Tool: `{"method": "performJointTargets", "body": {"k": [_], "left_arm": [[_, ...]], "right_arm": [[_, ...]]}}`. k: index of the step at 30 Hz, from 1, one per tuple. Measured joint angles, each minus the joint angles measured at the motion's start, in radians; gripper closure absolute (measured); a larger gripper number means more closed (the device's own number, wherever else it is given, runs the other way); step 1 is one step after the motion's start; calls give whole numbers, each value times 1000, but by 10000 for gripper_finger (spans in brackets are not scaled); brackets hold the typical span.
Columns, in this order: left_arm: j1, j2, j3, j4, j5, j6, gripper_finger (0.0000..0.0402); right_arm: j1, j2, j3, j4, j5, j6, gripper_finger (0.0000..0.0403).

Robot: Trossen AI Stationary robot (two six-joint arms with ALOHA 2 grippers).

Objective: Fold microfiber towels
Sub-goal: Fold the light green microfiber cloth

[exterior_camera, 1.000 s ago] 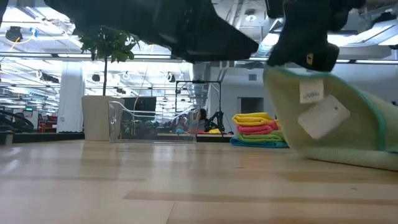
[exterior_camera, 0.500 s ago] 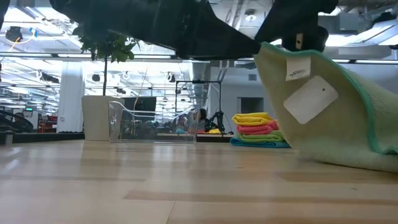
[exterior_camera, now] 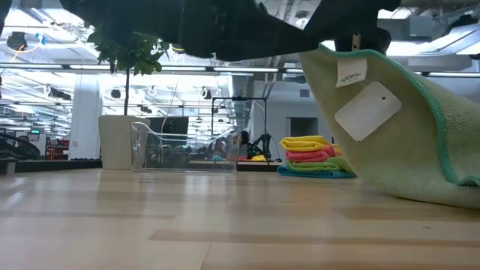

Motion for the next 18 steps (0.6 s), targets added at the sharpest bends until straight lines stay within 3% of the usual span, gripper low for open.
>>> {"method": "performJointTargets", "body": {"k": [14, 18], "left_arm": [[10, 1, 96, -188, 24, -24, 386], [8, -1, 100, -257, -55, -83, 398]], "right_arm": [[28, -10, 0, 28, -26, -8, 380], [96, -38, -1, 10, -65, 71, 366]]}}
